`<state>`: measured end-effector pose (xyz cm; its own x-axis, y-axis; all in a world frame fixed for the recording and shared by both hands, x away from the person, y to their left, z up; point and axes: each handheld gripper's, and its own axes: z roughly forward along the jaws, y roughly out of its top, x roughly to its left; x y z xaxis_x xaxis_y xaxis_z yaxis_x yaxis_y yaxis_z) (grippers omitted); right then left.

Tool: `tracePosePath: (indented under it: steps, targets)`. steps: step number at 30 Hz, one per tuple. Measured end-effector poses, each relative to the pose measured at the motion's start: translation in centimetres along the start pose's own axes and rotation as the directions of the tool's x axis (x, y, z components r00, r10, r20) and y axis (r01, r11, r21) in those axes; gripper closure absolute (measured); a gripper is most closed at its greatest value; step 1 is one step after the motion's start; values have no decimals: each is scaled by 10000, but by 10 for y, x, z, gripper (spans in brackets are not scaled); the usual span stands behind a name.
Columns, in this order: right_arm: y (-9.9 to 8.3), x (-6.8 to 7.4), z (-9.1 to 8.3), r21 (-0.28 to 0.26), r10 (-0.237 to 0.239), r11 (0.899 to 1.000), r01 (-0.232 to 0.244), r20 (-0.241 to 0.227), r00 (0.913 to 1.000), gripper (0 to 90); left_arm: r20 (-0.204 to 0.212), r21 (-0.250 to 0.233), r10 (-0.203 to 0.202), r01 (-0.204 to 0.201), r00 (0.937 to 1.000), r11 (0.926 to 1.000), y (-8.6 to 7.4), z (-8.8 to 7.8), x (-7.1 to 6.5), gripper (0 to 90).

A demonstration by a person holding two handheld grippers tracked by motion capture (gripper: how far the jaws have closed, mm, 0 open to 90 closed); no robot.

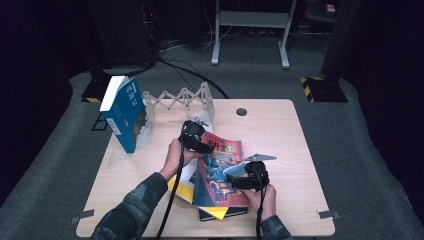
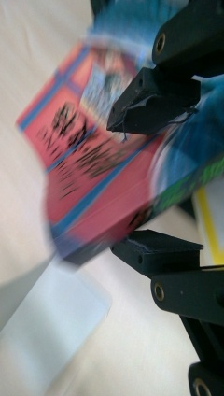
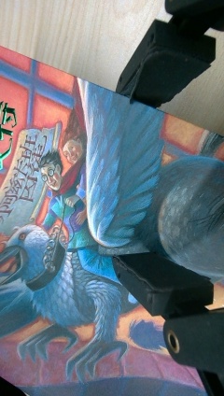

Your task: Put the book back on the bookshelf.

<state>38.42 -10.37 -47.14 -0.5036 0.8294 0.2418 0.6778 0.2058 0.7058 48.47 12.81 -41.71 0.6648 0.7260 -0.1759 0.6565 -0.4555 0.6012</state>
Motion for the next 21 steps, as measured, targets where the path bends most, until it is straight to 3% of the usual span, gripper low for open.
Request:
tracePosePath:
  steps: [1, 2, 6, 7, 10, 14, 17, 18, 19, 20, 21]
  targets:
    - [0, 0, 0, -38, -1, 10000, 1, -21, 10000, 186, 0, 0, 0, 0, 10000, 10000, 0, 0, 0, 401]
    - [-1, 0, 0, -52, 35, 10000, -35, -34, 10000, 186, 473, 91, -173, 169, 9987, 9998, -4, 3, 4, 407]
    - [-2, -1, 0, -172, -22, 9998, 22, -41, 10000, 185, 707, 122, -119, 111, 9974, 9999, -4, 9, 6, 440]
    - [-2, -1, 0, -173, -53, 9998, 52, -33, 10000, 186, 1101, 309, -159, 126, 9938, 9994, -3, 10, 6, 491]
    - [-1, -2, -1, -135, -142, 9998, 140, -119, 9998, 187, 690, 541, 320, -357, 9971, 9979, 2, 13, -2, 545]
    - [-4, -7, -3, -293, -256, 9993, 248, -282, 9993, 189, 564, 498, 359, -387, 9978, 9980, 0, 13, -4, 559]
    - [-8, -14, -7, -507, -222, 9985, 210, -240, 9995, 142, 512, 330, 363, -380, 9980, 9987, -3, 11, -5, 559]
    - [-17, -29, -17, -1050, 161, 9944, -144, 150, 9998, 129, 515, 352, 340, -358, 9981, 9987, -4, 10, -4, 560]
    - [-17, -29, -17, -1050, 161, 9944, -144, 150, 9998, 129, 572, 344, 300, -320, 9979, 9989, -6, 9, -3, 560]
    - [-22, -40, -21, -1232, 400, 9918, -351, 380, 9985, 80, 612, 263, 181, -197, 9980, 9995, -7, 9, -2, 560]
    - [-29, -63, -29, -1290, 912, 9886, -779, 1009, 9907, 44, 682, 322, 108, -130, 9976, 9994, -8, 9, 0, 559]
